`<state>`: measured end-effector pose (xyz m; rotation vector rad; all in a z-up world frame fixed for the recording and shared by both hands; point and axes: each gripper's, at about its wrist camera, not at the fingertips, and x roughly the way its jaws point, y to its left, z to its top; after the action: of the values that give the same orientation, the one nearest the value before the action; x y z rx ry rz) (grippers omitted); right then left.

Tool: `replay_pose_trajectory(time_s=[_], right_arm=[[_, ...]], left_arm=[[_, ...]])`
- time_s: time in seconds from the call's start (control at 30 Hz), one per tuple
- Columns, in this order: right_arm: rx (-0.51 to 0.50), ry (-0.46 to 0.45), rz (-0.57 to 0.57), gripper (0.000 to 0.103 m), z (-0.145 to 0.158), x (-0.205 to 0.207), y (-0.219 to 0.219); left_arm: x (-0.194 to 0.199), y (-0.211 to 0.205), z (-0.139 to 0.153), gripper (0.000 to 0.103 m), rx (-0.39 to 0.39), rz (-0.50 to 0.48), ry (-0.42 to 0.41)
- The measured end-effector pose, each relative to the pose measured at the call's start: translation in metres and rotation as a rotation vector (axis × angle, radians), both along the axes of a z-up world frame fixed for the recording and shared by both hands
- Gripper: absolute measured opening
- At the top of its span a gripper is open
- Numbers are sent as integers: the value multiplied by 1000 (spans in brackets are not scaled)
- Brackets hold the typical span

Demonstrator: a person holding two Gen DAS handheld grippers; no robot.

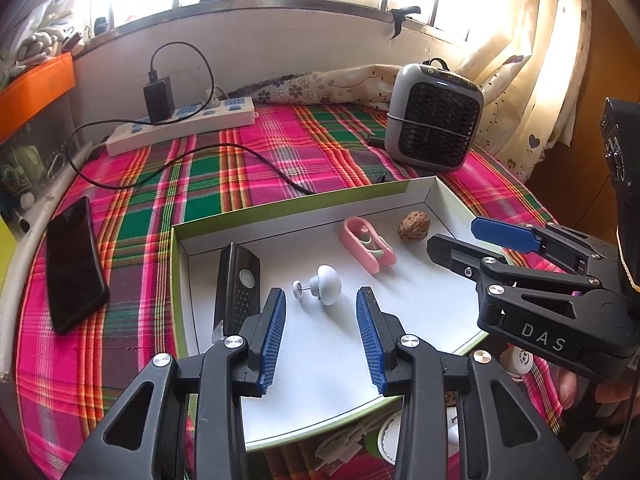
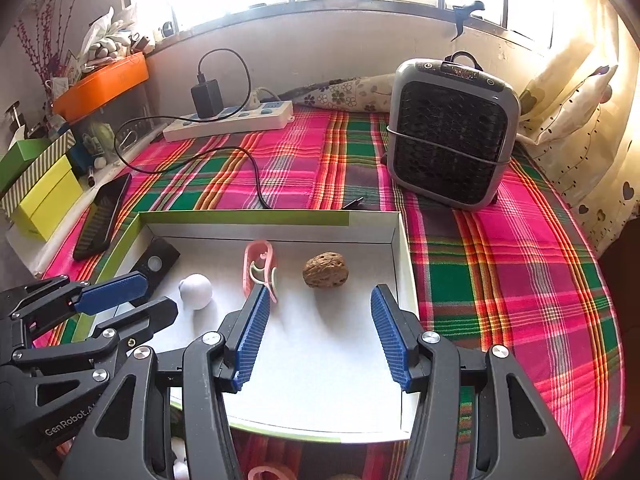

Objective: Organize objects
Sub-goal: 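Open the right tool dropping the walnut while the left tool releases the mushroom, then withdraw both open tools from the box toward the remaining objects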

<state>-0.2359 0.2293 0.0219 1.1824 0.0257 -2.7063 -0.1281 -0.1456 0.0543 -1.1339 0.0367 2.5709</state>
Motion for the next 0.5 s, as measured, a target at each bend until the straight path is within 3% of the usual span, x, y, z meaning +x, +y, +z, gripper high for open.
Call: replay_pose_trajectory(time_s=[0.03,0.07,0.13,0.43,0.5], right_arm=[[-2,2,0,54,1,2,-1],[-3,4,0,54,2,4,-1],[-1,9,2,54,4,9,-2],[-7,27,2,54,11,31,-1],[-5,34,3,54,13,37,-2]], left_arm=[[1,-6,3,35,0,-1,2],[-10,29,-1,35,1,-1,5],[-16,50,-2,35,-2,-4,10],[-3,54,7,35,4,-2,38],[1,57,7,35,-18,36,33]])
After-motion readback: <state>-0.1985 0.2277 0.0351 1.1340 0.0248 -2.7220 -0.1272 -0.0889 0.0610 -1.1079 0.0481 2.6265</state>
